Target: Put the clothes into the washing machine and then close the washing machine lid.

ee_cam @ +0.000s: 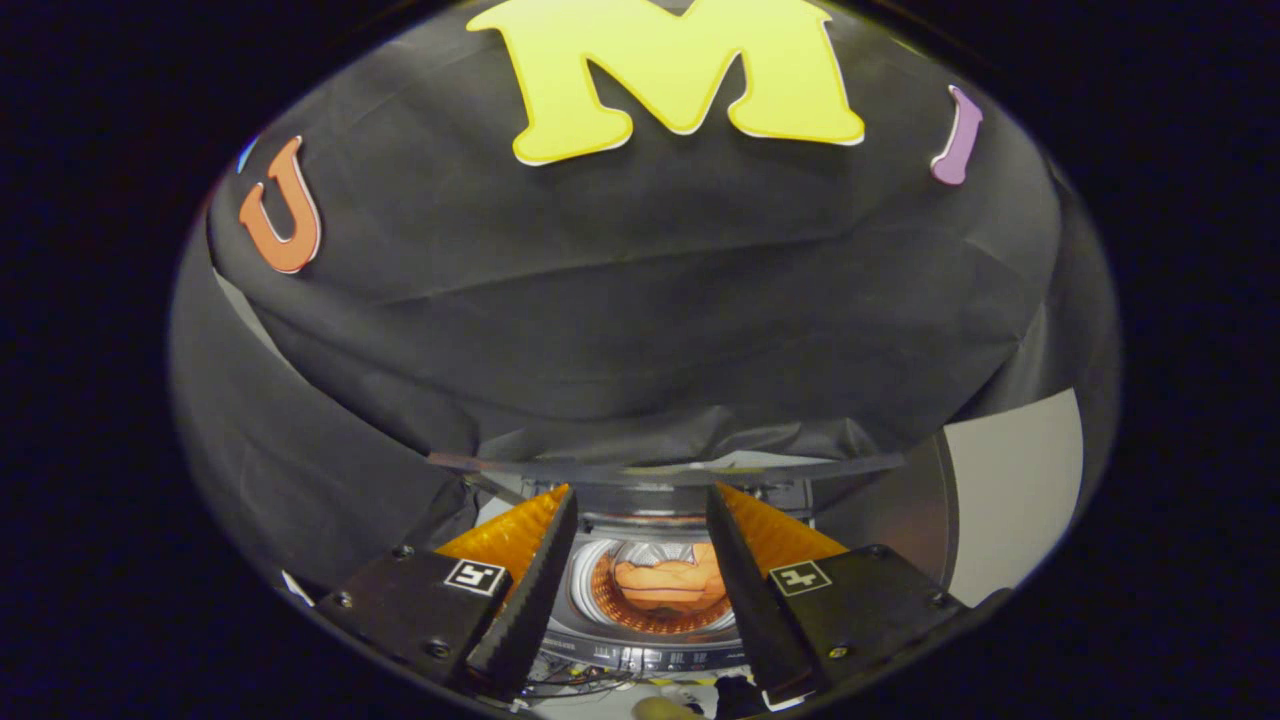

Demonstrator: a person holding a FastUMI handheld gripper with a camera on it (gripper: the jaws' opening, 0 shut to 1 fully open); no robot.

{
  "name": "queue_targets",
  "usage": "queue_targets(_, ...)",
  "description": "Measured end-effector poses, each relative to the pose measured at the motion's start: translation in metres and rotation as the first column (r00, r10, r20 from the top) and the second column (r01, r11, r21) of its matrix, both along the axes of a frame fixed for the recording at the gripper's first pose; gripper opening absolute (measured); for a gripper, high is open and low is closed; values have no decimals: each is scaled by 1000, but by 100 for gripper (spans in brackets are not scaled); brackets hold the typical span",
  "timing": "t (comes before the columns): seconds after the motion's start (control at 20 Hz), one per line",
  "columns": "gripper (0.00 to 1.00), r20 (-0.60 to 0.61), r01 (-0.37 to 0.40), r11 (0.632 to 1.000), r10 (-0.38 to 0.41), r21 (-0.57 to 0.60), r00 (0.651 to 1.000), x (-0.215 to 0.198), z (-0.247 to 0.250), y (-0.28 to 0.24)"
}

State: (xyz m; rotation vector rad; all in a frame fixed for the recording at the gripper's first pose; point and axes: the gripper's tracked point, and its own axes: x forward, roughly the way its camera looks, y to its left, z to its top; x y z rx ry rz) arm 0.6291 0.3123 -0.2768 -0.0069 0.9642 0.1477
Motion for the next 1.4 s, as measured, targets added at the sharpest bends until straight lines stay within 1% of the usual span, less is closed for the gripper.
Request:
queue_targets(0.15, 81, -4, 3, 1000, -3, -3, 1000, 22, -10, 6)
queue_targets(0.3, 82, -28, 24, 1000, -25, -3, 999, 35, -23, 7)
queue_targets(0.45, 82, -39, 29, 1000, -30, -7, 999, 40, -29, 6)
queue_targets(0.6, 82, -56, 45, 999, -45, -6, 997, 38, -33, 3)
queue_targets(0.8, 82, -52, 26, 999, -27, -19, 998, 34, -35, 2)
queue_targets(1.4, 83, -1, 17, 999, -17, -33, 1000, 8, -28, -2)
